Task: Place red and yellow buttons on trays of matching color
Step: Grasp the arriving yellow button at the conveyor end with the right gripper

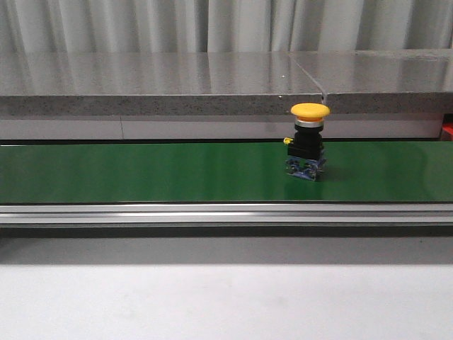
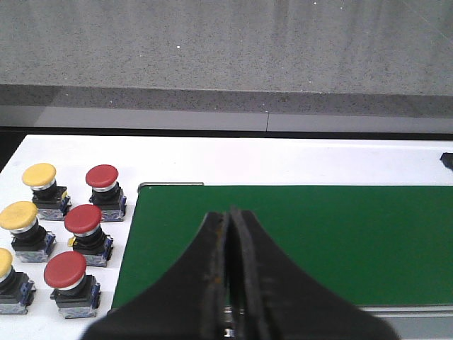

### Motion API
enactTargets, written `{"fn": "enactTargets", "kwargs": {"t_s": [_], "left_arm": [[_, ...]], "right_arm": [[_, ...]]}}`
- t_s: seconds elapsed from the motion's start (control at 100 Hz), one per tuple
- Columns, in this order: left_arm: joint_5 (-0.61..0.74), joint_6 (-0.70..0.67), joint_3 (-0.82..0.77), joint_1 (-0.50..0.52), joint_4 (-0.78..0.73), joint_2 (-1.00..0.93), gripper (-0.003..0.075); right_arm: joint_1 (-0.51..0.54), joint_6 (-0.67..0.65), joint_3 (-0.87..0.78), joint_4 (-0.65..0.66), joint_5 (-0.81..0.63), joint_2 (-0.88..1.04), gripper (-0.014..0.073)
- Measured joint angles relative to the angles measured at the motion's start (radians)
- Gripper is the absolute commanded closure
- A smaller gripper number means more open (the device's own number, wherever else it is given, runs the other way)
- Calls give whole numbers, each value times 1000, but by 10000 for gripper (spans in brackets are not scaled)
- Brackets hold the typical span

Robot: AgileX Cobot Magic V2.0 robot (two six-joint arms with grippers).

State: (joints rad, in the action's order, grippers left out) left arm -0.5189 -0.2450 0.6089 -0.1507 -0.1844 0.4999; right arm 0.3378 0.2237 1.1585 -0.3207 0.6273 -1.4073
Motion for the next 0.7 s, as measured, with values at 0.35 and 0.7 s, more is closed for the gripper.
{"fn": "enactTargets", "kwargs": {"t_s": [0.35,0.7], "left_arm": [[1,0,0,0,0,0,739],[1,0,0,0,0,0,739]], "right_arm": [[-190,56,-118,0,44,92,-20],[-387,174,-118,0,91,39,-20]]}}
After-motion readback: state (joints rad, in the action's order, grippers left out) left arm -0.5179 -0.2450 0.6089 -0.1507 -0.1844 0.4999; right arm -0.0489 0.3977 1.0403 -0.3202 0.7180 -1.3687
